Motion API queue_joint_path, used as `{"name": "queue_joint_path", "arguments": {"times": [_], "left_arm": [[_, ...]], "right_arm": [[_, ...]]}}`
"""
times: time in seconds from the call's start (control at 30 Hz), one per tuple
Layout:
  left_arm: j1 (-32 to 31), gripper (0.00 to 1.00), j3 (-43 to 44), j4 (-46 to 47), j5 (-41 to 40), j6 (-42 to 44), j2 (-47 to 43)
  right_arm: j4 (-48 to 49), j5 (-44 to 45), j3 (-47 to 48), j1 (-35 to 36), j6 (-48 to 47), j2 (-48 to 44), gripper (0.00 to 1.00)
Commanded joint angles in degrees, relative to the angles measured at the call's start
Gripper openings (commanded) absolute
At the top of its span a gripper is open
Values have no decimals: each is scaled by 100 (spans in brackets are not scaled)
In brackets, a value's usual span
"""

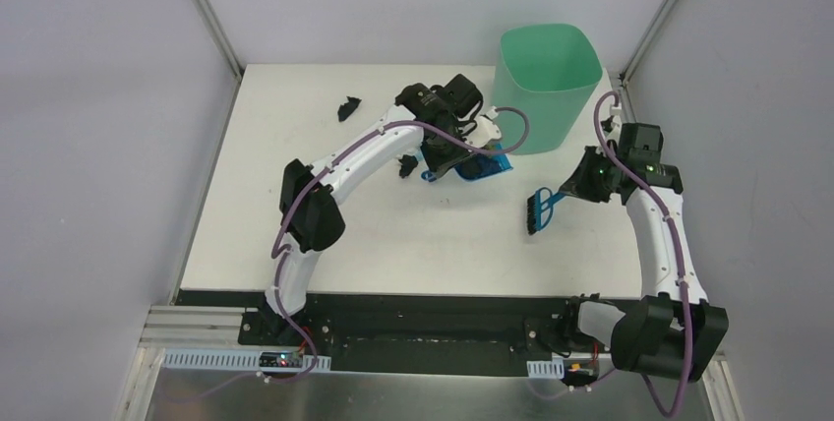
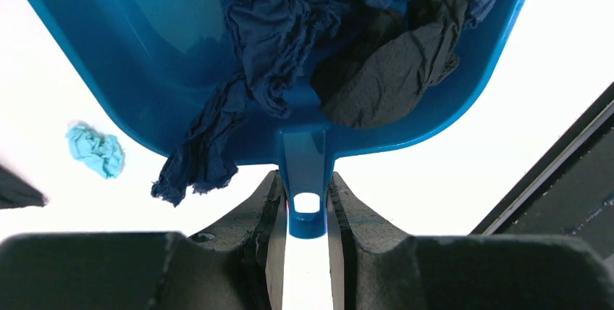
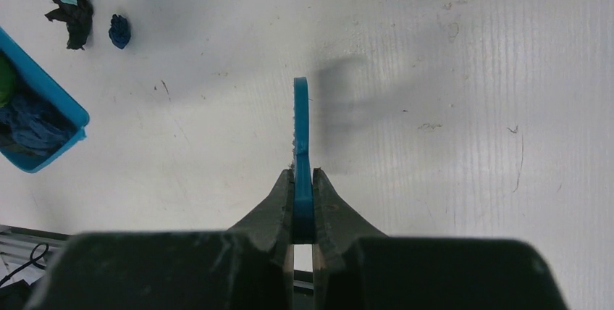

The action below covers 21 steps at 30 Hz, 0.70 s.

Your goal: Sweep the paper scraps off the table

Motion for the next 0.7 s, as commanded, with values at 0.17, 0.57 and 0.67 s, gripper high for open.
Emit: {"name": "queue_joint_path", "arguments": {"times": [0.17, 0.57, 0.67], "left_arm": [[73, 0, -11, -215, 459, -264, 103], [75, 0, -1591, -4, 486, -86, -1303], [79, 0, -1828, -53, 492, -10, -1468]], "right_arm": [[521, 818, 585, -142, -508, 45, 0], [1586, 1695, 2456, -523, -959, 2285, 0], [1963, 1895, 2882, -569, -1096, 2821, 0]]}}
